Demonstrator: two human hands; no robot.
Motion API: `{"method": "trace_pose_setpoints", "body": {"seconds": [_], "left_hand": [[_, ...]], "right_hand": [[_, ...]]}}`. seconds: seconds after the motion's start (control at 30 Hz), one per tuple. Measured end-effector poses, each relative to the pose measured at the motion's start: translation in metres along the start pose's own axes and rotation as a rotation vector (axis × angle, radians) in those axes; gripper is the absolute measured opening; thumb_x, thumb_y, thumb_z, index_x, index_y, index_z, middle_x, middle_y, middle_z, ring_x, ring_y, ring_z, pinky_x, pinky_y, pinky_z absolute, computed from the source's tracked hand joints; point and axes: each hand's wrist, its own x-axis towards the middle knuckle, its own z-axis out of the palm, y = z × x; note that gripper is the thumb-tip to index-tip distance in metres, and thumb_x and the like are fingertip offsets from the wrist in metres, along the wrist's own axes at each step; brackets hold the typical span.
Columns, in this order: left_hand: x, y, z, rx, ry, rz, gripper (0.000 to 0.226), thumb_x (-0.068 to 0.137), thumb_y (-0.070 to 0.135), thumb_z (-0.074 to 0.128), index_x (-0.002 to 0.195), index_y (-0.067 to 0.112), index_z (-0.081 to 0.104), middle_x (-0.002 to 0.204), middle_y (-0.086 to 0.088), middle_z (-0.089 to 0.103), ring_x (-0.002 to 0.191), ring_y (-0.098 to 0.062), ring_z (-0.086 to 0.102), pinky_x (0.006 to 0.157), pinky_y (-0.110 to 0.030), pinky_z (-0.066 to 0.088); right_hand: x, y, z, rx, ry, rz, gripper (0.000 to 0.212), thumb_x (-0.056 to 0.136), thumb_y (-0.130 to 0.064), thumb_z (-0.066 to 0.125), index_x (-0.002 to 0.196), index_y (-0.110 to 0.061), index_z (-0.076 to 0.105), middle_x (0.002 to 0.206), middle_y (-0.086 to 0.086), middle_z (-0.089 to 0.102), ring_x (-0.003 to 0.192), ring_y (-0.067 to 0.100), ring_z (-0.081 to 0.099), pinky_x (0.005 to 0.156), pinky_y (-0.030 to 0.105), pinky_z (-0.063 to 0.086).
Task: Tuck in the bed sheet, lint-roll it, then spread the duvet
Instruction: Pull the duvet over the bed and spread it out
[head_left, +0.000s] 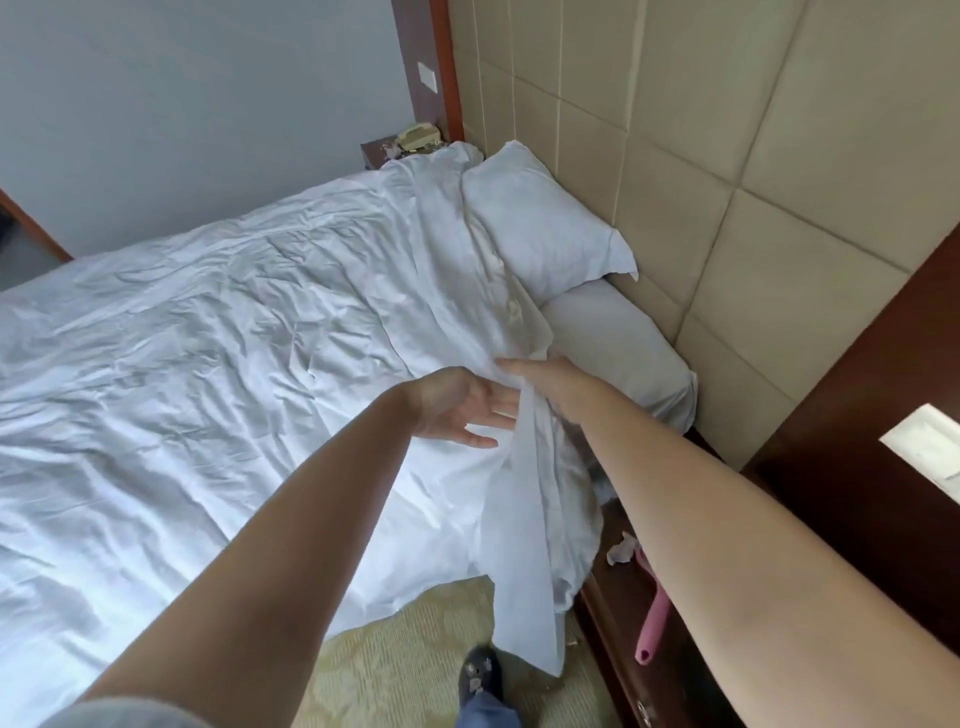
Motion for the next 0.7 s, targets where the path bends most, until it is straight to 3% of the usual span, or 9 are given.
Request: {"method": "trace_pose_setpoints", "body": {"seconds": [0.1, 0.2, 0.37, 0.43, 0.5, 0.53, 0.6, 0.67, 0.7], "left_hand": [[0.019, -0.002, -0.007, 0.006, -0.099, -0.056, 0.054, 0.087, -0.013, 0.026, 0.116, 0.017, 0.061, 0.119, 0.006, 0.065, 0.112, -0.018, 0.062, 0.099, -0.042, 0.043], [0.039, 0.000, -0.023, 0.215, -0.235, -0.167, 0.057, 0.084, -0.019, 0.033, 0.123, 0.014, 0.059, 0.125, 0.008, 0.061, 0.117, -0.021, 0.060, 0.092, -0.036, 0.049], [0.068, 0.020, -0.060, 0.436, 0.134, -0.177, 0.040, 0.089, -0.007, 0.037, 0.119, 0.014, 0.054, 0.117, -0.001, 0.061, 0.104, -0.024, 0.062, 0.089, -0.034, 0.047], [0.080, 0.032, -0.073, 0.485, 0.195, -0.158, 0.036, 0.092, -0.004, 0.037, 0.117, 0.017, 0.052, 0.107, -0.001, 0.059, 0.099, -0.024, 0.060, 0.092, -0.037, 0.046], [0.091, 0.043, -0.080, 0.509, 0.184, -0.164, 0.035, 0.095, 0.002, 0.037, 0.123, 0.016, 0.052, 0.097, 0.000, 0.057, 0.098, -0.024, 0.058, 0.090, -0.038, 0.045], [0.097, 0.048, -0.083, 0.529, 0.170, -0.161, 0.035, 0.096, 0.006, 0.036, 0.125, 0.015, 0.052, 0.097, -0.001, 0.057, 0.098, -0.023, 0.058, 0.089, -0.038, 0.045], [0.110, 0.055, -0.084, 0.579, 0.153, -0.143, 0.036, 0.098, 0.008, 0.035, 0.129, 0.013, 0.052, 0.103, -0.003, 0.056, 0.100, -0.023, 0.057, 0.088, -0.037, 0.046], [0.125, 0.058, -0.084, 0.627, 0.144, -0.122, 0.042, 0.096, 0.003, 0.034, 0.133, 0.014, 0.050, 0.108, -0.004, 0.055, 0.107, -0.024, 0.058, 0.089, -0.038, 0.046], [0.131, 0.058, -0.084, 0.653, 0.136, -0.126, 0.046, 0.095, 0.000, 0.033, 0.135, 0.014, 0.048, 0.111, -0.006, 0.055, 0.111, -0.024, 0.057, 0.090, -0.038, 0.047]], "right_hand": [[0.019, 0.001, 0.005, -0.215, 0.044, -0.008, 0.033, 0.082, -0.020, 0.071, 0.107, -0.006, 0.055, 0.099, 0.009, 0.064, 0.088, 0.023, 0.064, 0.081, 0.031, 0.052], [0.036, -0.006, -0.001, -0.382, 0.150, -0.066, 0.031, 0.083, -0.006, 0.060, 0.114, -0.002, 0.058, 0.108, 0.011, 0.062, 0.102, 0.029, 0.062, 0.085, 0.033, 0.051], [0.069, -0.043, -0.028, -0.412, 0.388, -0.133, 0.048, 0.090, -0.012, 0.046, 0.138, -0.016, 0.046, 0.131, 0.009, 0.055, 0.119, 0.029, 0.052, 0.101, 0.040, 0.044], [0.079, -0.058, -0.035, -0.443, 0.469, -0.123, 0.049, 0.092, -0.010, 0.043, 0.140, -0.019, 0.043, 0.137, 0.009, 0.049, 0.131, 0.028, 0.040, 0.106, 0.037, 0.036], [0.086, -0.065, -0.038, -0.499, 0.508, -0.084, 0.039, 0.091, -0.006, 0.041, 0.123, -0.023, 0.055, 0.130, 0.007, 0.049, 0.135, 0.027, 0.031, 0.105, 0.035, 0.029], [0.091, -0.065, -0.039, -0.503, 0.515, -0.063, 0.030, 0.090, -0.005, 0.040, 0.102, -0.027, 0.057, 0.124, 0.006, 0.050, 0.135, 0.027, 0.029, 0.104, 0.035, 0.030], [0.101, -0.061, -0.041, -0.491, 0.508, -0.042, 0.030, 0.088, -0.004, 0.040, 0.077, -0.032, 0.043, 0.128, 0.006, 0.050, 0.137, 0.027, 0.026, 0.105, 0.036, 0.034], [0.112, -0.053, -0.046, -0.455, 0.509, 0.012, 0.034, 0.091, -0.005, 0.042, 0.111, -0.027, 0.057, 0.141, 0.010, 0.043, 0.140, 0.026, 0.024, 0.108, 0.038, 0.033], [0.119, -0.049, -0.048, -0.443, 0.517, 0.048, 0.041, 0.093, -0.006, 0.044, 0.130, -0.020, 0.052, 0.143, 0.011, 0.042, 0.140, 0.027, 0.026, 0.108, 0.039, 0.033]]}}
